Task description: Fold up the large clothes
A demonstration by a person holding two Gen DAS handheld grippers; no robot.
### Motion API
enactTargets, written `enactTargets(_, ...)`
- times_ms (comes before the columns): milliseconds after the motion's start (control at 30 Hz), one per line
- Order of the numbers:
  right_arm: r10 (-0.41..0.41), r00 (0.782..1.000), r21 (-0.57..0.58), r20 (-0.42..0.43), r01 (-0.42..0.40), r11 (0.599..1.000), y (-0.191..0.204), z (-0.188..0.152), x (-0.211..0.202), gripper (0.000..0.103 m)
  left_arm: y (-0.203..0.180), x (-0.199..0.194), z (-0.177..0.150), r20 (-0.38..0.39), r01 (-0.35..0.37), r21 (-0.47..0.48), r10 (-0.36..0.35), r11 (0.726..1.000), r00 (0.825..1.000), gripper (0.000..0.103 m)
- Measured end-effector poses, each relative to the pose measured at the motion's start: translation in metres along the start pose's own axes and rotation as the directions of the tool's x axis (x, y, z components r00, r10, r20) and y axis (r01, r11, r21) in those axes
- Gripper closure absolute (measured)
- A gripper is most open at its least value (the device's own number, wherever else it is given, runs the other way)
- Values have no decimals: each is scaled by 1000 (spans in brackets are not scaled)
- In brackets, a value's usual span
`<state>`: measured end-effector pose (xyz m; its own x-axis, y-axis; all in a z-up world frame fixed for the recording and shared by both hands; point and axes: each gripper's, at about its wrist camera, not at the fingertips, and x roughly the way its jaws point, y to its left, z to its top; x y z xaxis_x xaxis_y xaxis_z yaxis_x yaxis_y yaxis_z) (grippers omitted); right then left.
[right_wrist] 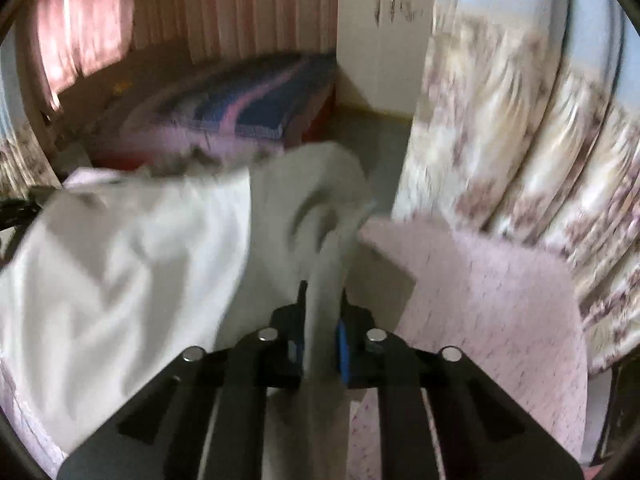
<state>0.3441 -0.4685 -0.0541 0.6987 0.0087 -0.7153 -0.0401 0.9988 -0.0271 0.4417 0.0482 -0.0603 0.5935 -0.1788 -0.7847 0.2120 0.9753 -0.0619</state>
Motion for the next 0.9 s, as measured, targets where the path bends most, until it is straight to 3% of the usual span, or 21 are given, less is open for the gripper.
enactTargets(133,14,991,79,129,-24,997,-10,14,-24,97,23,-3,12,57,-7,-122,14,992,998,96)
enactTargets(167,12,993,113,115,-25,993,-14,17,-19,96,34,3,16,38,-2,-178,8,984,999,88)
enactTargets(233,-19,1000,181,15,16,983,-26,17,6,93,55,14,19,-4,25,-280,-27,960,1000,61)
enactTargets(300,-85,995,150,-48,91,985,-25,12,23,78,68,14,17,-14,-20,-307,16,952,1000,20)
enactTargets(333,-90,992,131,-88,101,986,-24,7,30,61,69,12,17,-20,-31,-300,26,954,999,14)
enactTargets(433,-61,996,130,-72,70,989,-27,-3,22,55,68,-6,5,-13,5,-257,-9,966,1000,7)
enactTargets(467,-68,996,136,-60,76,988,-29,-5,17,45,67,-11,1,-8,3,-245,-5,970,1000,4)
enactTargets(567,-59,998,175,-20,62,983,-39,-9,1,31,59,-30,-18,-3,9,-190,-9,982,1000,3)
enactTargets(733,-44,996,154,-72,55,987,-36,-15,1,30,53,-35,-41,-15,87,-167,-90,982,996,3)
enactTargets(833,-9,995,148,-95,23,989,-30,-14,14,30,40,-16,-45,-68,65,-127,-74,990,995,5)
enactTargets(867,-1,995,147,-99,16,989,-27,-13,18,30,33,-7,-43,-89,69,-105,-79,992,993,14)
enactTargets(900,-2,994,140,-109,18,990,-24,-12,22,31,26,2,-41,-111,73,-83,-82,994,990,39)
